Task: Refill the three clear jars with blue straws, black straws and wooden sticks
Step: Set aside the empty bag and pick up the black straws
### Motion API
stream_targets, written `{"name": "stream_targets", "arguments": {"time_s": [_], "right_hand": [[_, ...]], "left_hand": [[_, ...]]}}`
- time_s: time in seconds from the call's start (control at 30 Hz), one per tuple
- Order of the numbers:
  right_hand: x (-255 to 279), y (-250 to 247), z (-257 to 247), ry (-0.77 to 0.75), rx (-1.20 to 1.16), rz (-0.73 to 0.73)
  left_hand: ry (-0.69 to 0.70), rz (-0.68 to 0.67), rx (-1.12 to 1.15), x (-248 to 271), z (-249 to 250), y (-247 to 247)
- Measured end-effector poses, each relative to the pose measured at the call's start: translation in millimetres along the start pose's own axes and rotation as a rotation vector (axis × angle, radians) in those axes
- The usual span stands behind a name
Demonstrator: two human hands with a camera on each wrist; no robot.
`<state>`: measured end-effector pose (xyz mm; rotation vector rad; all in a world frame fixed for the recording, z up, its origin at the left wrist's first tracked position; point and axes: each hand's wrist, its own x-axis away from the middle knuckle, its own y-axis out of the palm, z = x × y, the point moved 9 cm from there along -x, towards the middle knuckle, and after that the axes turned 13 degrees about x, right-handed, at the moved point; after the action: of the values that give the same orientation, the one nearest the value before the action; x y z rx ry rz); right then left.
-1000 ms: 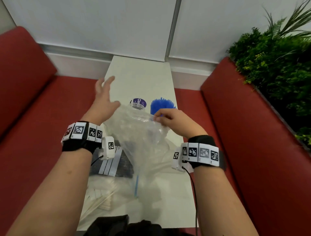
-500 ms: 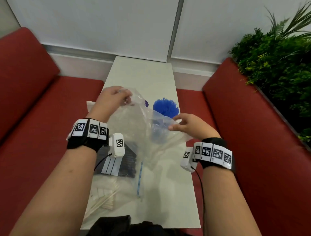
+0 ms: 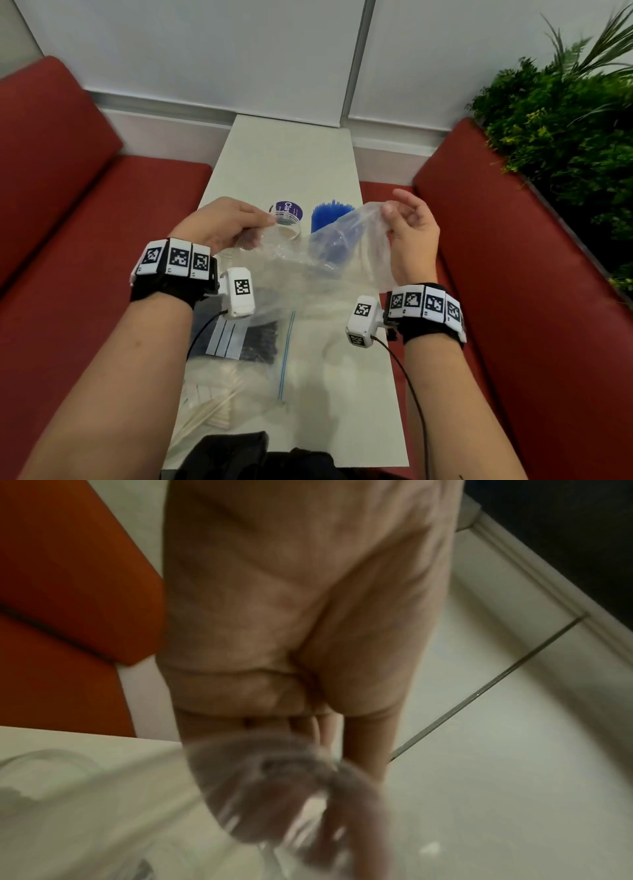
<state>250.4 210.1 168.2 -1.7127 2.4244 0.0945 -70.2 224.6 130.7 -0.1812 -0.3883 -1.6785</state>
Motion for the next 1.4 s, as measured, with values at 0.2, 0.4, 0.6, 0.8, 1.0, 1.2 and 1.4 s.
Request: {"name": "stream_targets", "arguments": {"time_s": [0.2,0.4,0.6,0.8,1.0,1.2,1.4], "right_hand": [[-3,-23,21,0.101,0.04,0.252],[-10,-16,10,-0.059,0.228,0.277],[-2,-2,38,0.004,0.328,0.204],[11,7,77,0.072,0.357,-0.021],[20,-53,102,0.158,0.395,0.311],[26,-46,104,0.087,0.584,0.242],[22,-49,118,0.221,0.828,0.072]], "left_hand": [[-0.021,0.225,-0.06,-5,-5,-22],[-0.047,0.054,-0.117,-6,-16,-1],[0.167,0.249,0.114,-5,-1,-12],[0.289,0.441,0.218,1,-10,-42],[0.292,0.588,0.152,8,-28,-80],[0.263,0.397,-0.141,2,-48,-62],[0.332,0.623,-0.191,19,-29,-88]]}}
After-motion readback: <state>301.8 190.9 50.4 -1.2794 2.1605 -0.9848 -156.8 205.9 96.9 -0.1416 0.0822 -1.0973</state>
